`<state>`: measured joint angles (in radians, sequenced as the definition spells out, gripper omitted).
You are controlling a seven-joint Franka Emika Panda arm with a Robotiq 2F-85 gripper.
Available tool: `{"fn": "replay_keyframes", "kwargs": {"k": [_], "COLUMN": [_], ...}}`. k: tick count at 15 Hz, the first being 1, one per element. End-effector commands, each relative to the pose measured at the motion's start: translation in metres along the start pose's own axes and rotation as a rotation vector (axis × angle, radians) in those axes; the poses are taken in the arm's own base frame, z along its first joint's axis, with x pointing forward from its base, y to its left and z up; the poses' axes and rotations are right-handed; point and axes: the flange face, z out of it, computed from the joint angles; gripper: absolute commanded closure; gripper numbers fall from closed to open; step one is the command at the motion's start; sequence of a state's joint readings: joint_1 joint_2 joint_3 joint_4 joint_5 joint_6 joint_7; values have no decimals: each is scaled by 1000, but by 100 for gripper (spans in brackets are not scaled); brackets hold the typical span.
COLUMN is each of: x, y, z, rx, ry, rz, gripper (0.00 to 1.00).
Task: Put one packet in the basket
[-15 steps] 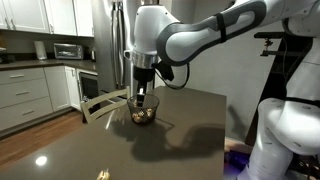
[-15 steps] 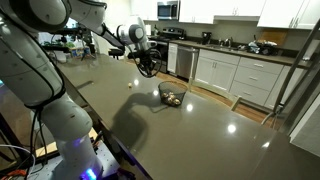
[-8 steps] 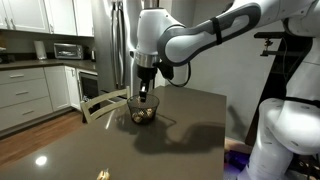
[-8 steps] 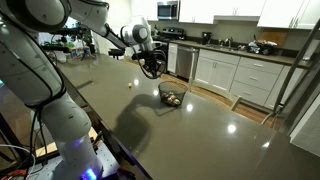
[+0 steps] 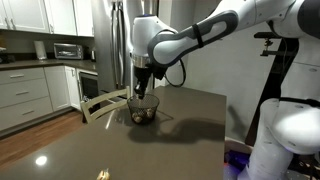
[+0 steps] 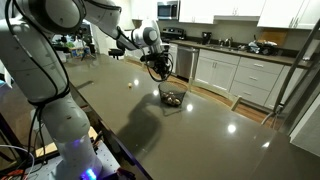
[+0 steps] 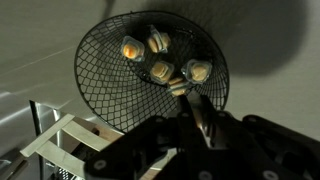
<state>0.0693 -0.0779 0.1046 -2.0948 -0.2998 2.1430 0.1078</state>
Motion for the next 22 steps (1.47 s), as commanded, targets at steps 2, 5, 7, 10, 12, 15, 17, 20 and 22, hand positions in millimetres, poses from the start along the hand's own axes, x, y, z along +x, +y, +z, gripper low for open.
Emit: {"fn": "replay_keyframes", "kwargs": {"k": [2, 5, 7, 10, 12, 15, 17, 20, 22], "x": [26, 32, 33, 32, 30, 22, 16, 19, 18], "y": [25, 37, 43, 50, 53, 55, 56, 53, 53], "z": [1, 0, -4, -9, -12, -16, -21, -18, -21], "rx": [1, 10, 15, 21, 27, 41, 47, 37, 37], "ry": [2, 9, 14, 15, 11, -21, -33, -24, -21], "rz": [130, 186, 208, 230, 241, 247, 251, 242, 242], "gripper": [92, 60, 48, 30, 16, 0, 0, 0, 0]}}
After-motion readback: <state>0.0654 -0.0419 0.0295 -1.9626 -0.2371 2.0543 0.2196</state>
